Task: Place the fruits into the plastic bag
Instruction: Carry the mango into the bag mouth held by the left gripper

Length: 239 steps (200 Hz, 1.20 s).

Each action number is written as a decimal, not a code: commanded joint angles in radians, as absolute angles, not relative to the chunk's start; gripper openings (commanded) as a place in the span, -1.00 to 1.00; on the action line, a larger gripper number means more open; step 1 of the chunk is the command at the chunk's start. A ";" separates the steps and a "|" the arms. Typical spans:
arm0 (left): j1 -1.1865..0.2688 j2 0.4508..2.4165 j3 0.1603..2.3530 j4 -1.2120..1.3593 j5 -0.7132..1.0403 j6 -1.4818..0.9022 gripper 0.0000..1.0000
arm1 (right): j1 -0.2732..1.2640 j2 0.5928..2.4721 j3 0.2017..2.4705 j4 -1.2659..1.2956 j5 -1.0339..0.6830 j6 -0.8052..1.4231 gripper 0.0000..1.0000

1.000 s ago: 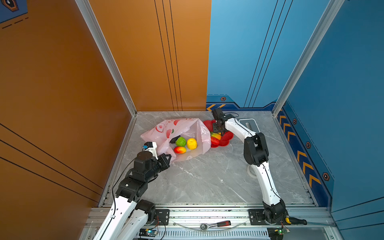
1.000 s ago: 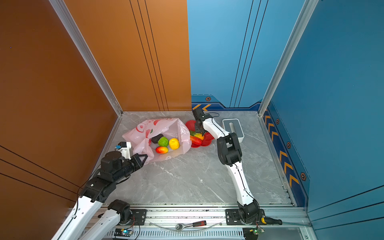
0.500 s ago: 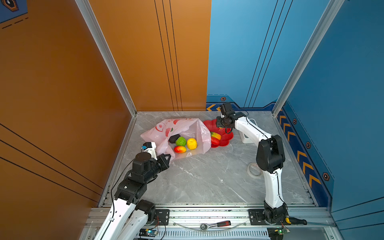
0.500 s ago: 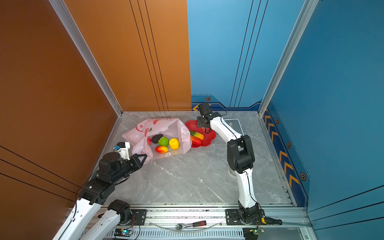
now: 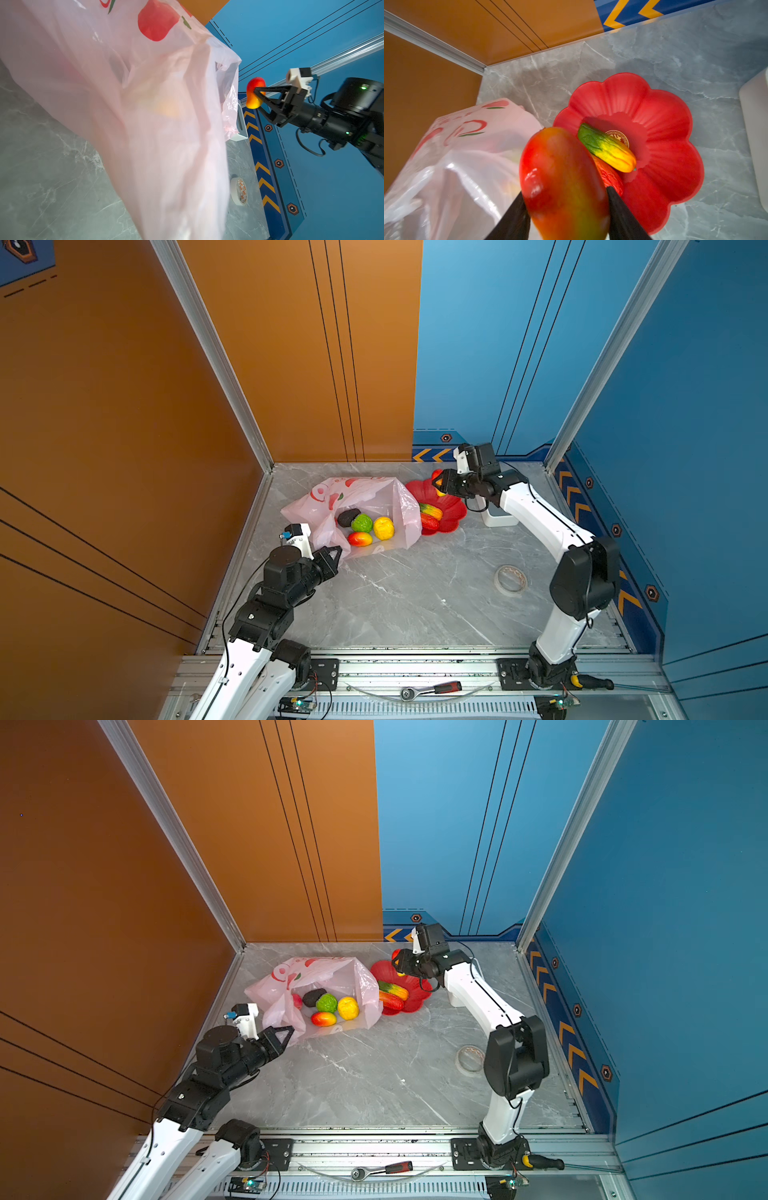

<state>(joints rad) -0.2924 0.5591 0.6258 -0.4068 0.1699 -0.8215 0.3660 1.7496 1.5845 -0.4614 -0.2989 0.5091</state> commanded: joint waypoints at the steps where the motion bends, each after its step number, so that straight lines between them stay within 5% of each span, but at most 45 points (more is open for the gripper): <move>1: -0.281 0.549 0.614 -0.377 0.174 -0.833 -1.00 | 0.362 1.656 1.530 -0.420 -0.417 0.555 0.02; 111: -0.281 0.559 0.614 -0.382 0.183 -0.825 -1.00 | 0.498 1.429 1.327 -0.439 -0.600 0.580 0.02; 239: -0.282 0.578 0.595 -0.321 0.214 -0.854 -1.00 | 0.766 1.805 1.530 -0.342 -0.549 0.613 0.01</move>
<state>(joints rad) -0.2924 0.5774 0.6125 -0.3538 0.1886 -0.8433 0.7551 1.7451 1.4536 -0.3908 -0.5686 0.5926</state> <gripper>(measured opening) 0.045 0.514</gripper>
